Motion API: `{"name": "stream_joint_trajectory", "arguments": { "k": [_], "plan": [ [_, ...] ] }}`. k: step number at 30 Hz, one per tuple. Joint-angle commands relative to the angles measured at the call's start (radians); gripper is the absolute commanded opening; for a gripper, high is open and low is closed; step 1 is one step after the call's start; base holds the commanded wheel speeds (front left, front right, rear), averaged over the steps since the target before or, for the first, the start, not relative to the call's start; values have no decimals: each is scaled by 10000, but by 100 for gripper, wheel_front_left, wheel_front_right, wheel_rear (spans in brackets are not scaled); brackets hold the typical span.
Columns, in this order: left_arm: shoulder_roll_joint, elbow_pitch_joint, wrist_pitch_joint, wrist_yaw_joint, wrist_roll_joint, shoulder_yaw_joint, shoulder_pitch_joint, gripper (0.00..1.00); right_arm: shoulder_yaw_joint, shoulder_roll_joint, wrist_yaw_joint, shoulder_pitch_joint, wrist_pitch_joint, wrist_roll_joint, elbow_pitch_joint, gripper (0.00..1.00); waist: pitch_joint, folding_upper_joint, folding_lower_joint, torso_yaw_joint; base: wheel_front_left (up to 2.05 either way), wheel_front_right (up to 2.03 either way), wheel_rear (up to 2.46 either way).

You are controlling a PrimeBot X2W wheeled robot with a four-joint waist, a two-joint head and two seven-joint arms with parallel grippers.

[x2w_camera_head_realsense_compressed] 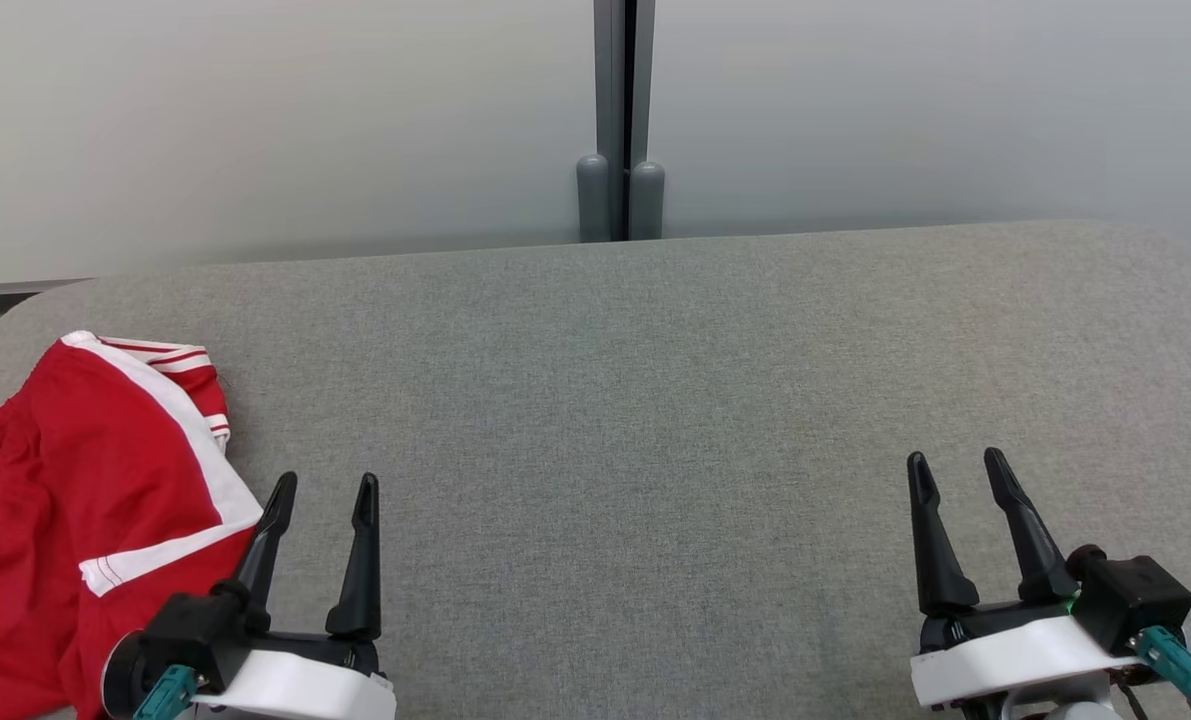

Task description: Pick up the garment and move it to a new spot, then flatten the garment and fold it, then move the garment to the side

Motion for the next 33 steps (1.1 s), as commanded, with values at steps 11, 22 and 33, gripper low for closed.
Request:
{"name": "stream_joint_trajectory", "arguments": {
  "k": [11,22,33],
  "plan": [
    [56,560,-245,90,443,120,62,100,-56,-53,0,135,-283,-728,235,100,-59,0,0,-7,0,0,0],
    [58,707,-315,57,635,113,80,100,17,-56,0,208,-348,-1004,391,100,-116,0,0,38,0,0,0],
    [58,737,-315,69,642,81,147,100,68,-55,0,216,-347,-1066,479,100,-148,0,0,87,0,0,0]
  ]
}}
